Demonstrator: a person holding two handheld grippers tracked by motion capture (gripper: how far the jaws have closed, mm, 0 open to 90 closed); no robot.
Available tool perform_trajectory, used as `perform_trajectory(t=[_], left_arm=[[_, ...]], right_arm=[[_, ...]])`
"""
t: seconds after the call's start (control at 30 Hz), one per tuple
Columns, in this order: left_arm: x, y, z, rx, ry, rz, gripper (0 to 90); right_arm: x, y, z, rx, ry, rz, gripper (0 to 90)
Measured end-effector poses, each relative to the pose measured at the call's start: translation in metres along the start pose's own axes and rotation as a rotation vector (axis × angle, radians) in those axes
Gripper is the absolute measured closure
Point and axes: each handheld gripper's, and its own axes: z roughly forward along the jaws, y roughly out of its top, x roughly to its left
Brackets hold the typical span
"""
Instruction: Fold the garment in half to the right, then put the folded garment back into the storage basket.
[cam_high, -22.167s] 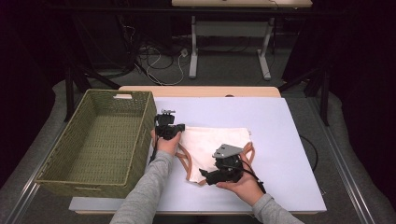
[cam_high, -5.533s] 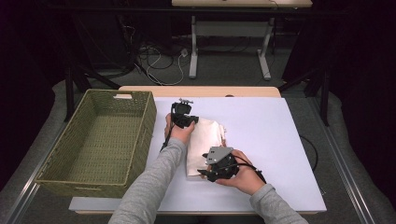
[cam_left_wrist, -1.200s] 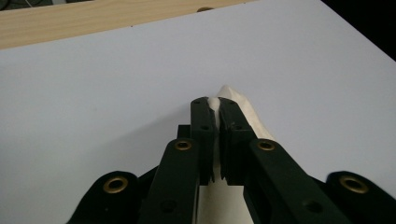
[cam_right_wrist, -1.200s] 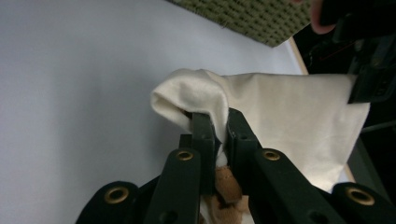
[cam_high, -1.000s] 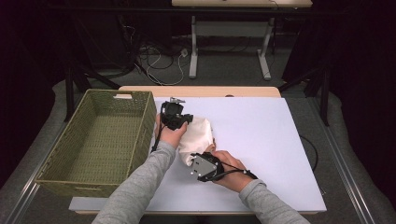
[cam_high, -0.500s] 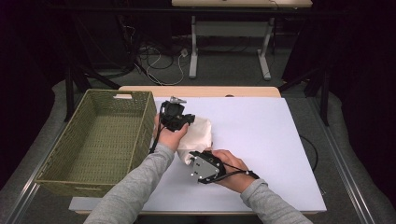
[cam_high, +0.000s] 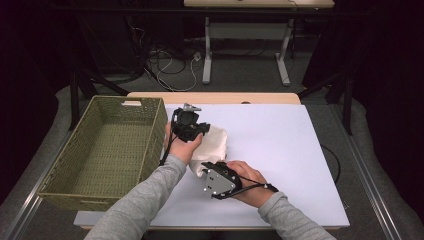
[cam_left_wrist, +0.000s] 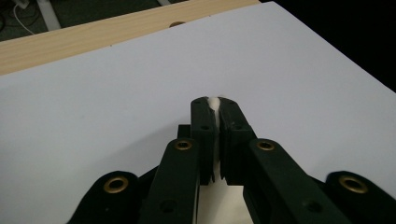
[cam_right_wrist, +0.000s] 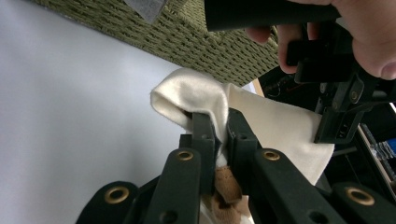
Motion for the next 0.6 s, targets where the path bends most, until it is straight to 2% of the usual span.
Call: perform_trajectory(t=[0.43,0.6], left_arm=[[0.004,-0.002,-0.009,0.009,0.02,-0.016,85.9],[0.004,-0.004,-0.012,0.005,0.014,-0.021,85.9]], right_arm=[[-0.001,0.007,0.0,-0.019,0.012,-0.013,84.4],[0.0,0.011,0.0,-0.029,0.016,-0.013,84.4]])
